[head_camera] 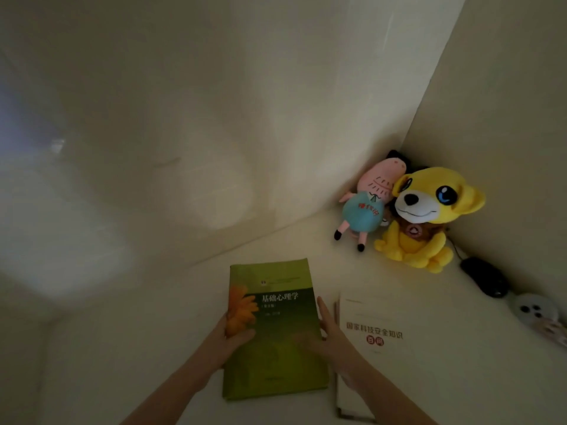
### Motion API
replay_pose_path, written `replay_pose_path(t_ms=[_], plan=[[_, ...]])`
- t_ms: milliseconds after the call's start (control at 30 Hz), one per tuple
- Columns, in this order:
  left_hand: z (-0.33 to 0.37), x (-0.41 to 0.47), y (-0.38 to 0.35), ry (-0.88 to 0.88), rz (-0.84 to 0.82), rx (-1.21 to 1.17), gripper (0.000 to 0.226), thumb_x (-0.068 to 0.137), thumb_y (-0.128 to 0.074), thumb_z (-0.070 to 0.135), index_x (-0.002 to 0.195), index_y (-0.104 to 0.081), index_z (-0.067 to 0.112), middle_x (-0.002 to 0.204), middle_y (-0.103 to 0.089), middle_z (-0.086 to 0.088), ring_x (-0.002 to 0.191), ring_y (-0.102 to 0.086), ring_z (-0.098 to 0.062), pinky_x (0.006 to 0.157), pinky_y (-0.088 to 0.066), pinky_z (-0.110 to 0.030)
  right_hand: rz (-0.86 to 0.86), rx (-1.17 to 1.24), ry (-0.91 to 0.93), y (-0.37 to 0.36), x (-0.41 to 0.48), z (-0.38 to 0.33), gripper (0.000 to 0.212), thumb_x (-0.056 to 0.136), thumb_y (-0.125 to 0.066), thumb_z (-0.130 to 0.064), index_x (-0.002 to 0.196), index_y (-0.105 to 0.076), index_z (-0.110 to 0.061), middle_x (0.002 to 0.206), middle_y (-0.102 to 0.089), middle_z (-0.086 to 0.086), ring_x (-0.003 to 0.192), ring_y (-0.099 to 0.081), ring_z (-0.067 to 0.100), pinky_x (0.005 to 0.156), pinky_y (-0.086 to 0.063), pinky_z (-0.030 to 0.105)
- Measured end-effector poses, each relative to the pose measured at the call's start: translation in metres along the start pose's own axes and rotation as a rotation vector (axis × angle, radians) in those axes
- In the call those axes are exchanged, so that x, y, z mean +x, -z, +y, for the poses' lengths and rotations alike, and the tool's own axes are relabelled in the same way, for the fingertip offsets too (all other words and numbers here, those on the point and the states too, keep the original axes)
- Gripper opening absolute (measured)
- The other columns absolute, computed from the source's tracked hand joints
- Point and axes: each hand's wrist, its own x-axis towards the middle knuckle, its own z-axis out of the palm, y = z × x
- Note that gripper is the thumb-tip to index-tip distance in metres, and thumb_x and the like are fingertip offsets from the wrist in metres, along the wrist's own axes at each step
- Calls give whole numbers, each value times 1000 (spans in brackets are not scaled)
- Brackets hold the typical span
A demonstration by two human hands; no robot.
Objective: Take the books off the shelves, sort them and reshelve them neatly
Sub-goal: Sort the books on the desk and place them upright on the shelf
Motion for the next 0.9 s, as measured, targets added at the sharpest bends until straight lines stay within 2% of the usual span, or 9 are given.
replay_pose_path(t_ms=[100, 167, 233, 367, 567, 667, 767, 833, 900], plan=[[-4, -1, 0, -23, 27, 13, 70, 83, -69, 17, 143, -34, 27, 135, -51, 1, 116, -54, -16, 96, -49, -37, 29, 0, 53, -3, 4, 5, 91, 77, -75, -12, 146, -21, -33, 130, -46, -10, 105, -53, 9, 64, -53, 14], [-6, -4, 1, -36, 38, 62, 86, 75, -76, 28, 146, -29, 28, 138, -47, 3, 122, -49, -17, 101, -45, -39, 32, 35, 72, -1, 6, 6, 82, 77, -74, -6, 139, -28, -35, 119, -49, -15, 99, -55, 5, 64, -54, 16], [-10, -4, 0, -57, 50, 109, 95, 64, -77, 36, 146, -28, 28, 138, -45, 6, 125, -46, -15, 103, -43, -35, 46, 51, 84, 0, 6, 7, 78, 78, -73, -4, 134, -31, -37, 120, -50, -14, 97, -56, 4, 63, -53, 15], [-15, 0, -8, -74, 72, 108, 84, 76, -72, 14, 146, -26, 24, 136, -43, 4, 120, -45, -13, 89, -43, -22, 81, 59, 93, 1, 6, 11, 72, 78, -73, -4, 133, -37, -35, 114, -54, -15, 95, -59, 5, 61, -53, 16], [-17, -2, -12, -54, 64, 142, 101, 56, -65, 31, 148, -23, 23, 140, -42, 1, 124, -46, -18, 101, -43, -34, 114, 19, 117, 4, 3, 15, 60, 77, -72, 3, 118, -47, -35, 107, -62, -13, 84, -65, 1, 60, -52, 14], [-22, -4, -21, -113, 76, 165, 106, 50, -67, 40, 145, -27, 18, 134, -46, 12, 127, -45, -11, 105, -37, -26, 126, -9, 116, 10, -1, 20, 63, 76, -74, 0, 118, -44, -37, 107, -61, -15, 89, -63, 2, 64, -53, 15], [-22, -8, -27, -185, 58, 116, 84, 52, -69, 33, 129, -38, 24, 105, -56, 42, 103, -52, 17, 92, -40, -7, 133, -46, 124, 13, -7, 25, 73, 74, -76, -6, 126, -36, -39, 108, -52, -22, 91, -56, -1, 64, -51, 13], [-23, -7, -26, -176, 46, 87, 90, 44, -65, 44, 128, -43, 23, 100, -60, 37, 99, -55, 8, 84, -45, -8, 146, -72, 142, 15, -8, 31, 83, 72, -80, -10, 133, -30, -36, 109, -45, -26, 92, -51, -3, 66, -51, 11], [-22, -6, -23, -153, 34, 21, 74, 58, -76, 28, 125, -46, 20, 87, -64, 36, 101, -57, -3, 72, -46, -8, 144, -117, 166, 15, -10, 33, 99, 58, -88, -32, 136, -28, -35, 114, -42, -26, 104, -51, 3, 84, -54, 20]])
